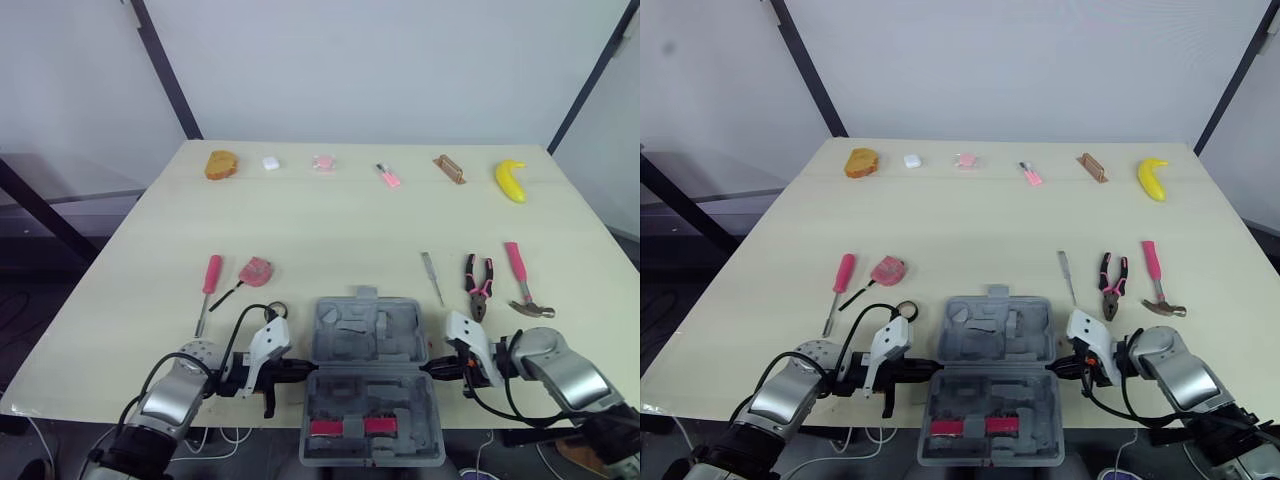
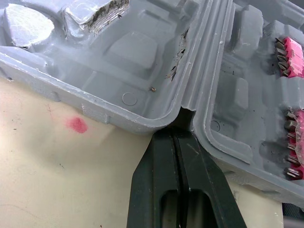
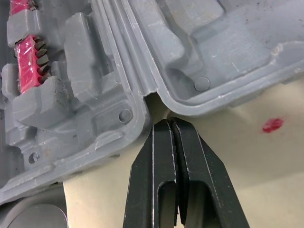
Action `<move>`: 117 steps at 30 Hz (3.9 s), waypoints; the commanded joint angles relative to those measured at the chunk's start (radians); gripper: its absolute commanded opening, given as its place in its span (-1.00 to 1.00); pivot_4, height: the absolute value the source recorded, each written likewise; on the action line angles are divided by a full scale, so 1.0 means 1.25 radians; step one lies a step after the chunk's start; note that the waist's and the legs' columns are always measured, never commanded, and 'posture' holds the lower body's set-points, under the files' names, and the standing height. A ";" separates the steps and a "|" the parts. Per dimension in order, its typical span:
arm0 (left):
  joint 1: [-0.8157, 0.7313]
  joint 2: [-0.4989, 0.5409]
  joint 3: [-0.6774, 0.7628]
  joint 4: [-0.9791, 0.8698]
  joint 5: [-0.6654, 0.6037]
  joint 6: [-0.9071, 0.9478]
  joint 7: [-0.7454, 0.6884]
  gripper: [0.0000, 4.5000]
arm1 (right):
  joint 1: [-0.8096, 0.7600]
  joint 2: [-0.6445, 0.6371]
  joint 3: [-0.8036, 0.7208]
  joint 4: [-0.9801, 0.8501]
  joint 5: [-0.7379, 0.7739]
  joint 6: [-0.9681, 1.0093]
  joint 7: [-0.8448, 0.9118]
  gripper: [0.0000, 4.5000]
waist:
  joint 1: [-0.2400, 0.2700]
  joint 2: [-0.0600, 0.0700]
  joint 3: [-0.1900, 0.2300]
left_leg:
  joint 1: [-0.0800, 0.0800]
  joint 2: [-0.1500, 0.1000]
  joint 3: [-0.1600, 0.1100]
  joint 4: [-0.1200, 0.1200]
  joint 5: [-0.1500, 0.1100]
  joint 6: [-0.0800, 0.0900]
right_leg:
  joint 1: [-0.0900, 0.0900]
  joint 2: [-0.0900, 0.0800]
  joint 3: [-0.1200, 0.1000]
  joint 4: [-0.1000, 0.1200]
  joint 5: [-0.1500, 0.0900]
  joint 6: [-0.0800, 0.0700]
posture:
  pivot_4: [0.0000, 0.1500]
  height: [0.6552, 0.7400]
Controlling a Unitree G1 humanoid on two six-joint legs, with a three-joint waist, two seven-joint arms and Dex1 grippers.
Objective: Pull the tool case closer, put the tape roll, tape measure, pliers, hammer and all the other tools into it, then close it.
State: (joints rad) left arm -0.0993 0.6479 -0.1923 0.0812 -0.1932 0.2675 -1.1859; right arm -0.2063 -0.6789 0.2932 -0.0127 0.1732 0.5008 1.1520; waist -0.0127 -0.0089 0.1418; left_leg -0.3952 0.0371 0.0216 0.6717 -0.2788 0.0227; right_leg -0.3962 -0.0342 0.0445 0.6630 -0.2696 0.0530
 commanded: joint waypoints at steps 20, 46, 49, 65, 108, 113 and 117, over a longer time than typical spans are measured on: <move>0.087 0.069 0.115 0.011 -0.071 -0.041 0.003 -1.00 | 0.090 -0.017 -0.167 -0.006 0.070 -0.094 -0.065 -0.97 | -0.004 0.000 0.000 | 0.000 0.001 0.000 0.000 0.000 0.000 | 0.000 0.001 0.000 0.000 0.000 0.000 | 1.00 1.00; 0.399 0.003 0.640 0.065 -0.243 -0.191 0.151 0.48 | 0.617 0.143 -0.770 0.067 0.319 -0.489 -0.177 -0.37 | 0.001 -0.002 0.000 | 0.000 0.003 0.001 -0.001 0.000 0.000 | 0.000 -0.001 0.001 -0.001 -0.001 0.000 | 1.00 1.00; 0.413 -0.003 0.643 0.081 -0.238 -0.204 0.146 1.00 | 0.629 0.152 -0.780 0.041 0.329 -0.483 -0.187 0.25 | -0.004 -0.002 0.000 | 0.001 0.003 0.003 -0.001 0.000 0.000 | 0.000 -0.001 0.003 -0.001 -0.002 -0.003 | 1.00 1.00; 0.426 0.008 0.603 0.034 -0.209 -0.229 0.130 1.00 | 0.611 0.112 -0.761 0.055 0.330 -0.476 -0.134 0.93 | 0.001 -0.005 -0.002 | 0.003 0.004 0.007 -0.001 0.000 0.000 | 0.000 -0.002 0.006 -0.001 -0.002 -0.003 | 1.00 1.00; -0.304 0.331 -0.171 -0.220 0.441 -0.031 -0.160 1.00 | 0.252 0.037 -0.405 -0.163 0.406 -0.357 0.146 0.93 | 0.008 -0.006 0.005 | 0.000 0.001 0.010 0.000 0.000 0.000 | -0.002 0.002 0.005 0.000 0.000 0.000 | 1.00 1.00; -0.325 0.275 -0.226 -0.218 0.529 0.010 -0.161 1.00 | 0.247 0.036 -0.406 -0.156 0.401 -0.363 0.155 0.93 | 0.007 -0.007 0.006 | -0.001 0.001 0.009 0.000 0.000 0.000 | -0.002 0.003 0.005 0.000 0.000 0.000 | 1.00 1.00; -0.338 0.242 -0.233 -0.205 0.570 0.047 -0.150 1.00 | 0.247 0.042 -0.404 -0.157 0.397 -0.368 0.153 0.93 | 0.008 -0.007 0.006 | -0.001 0.001 0.009 0.001 0.000 0.000 | -0.002 0.003 0.005 0.000 0.000 0.000 | 1.00 1.00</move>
State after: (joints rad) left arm -0.5088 0.9447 -0.4830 -0.1681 0.4874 0.3016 -1.3735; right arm 0.1018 -0.6240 -0.2022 -0.1926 0.6656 0.0600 1.3388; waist -0.0028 -0.0173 0.1489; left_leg -0.3962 0.0387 0.0327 0.6733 -0.2788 0.0230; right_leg -0.3981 -0.0310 0.0509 0.6632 -0.2698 0.0533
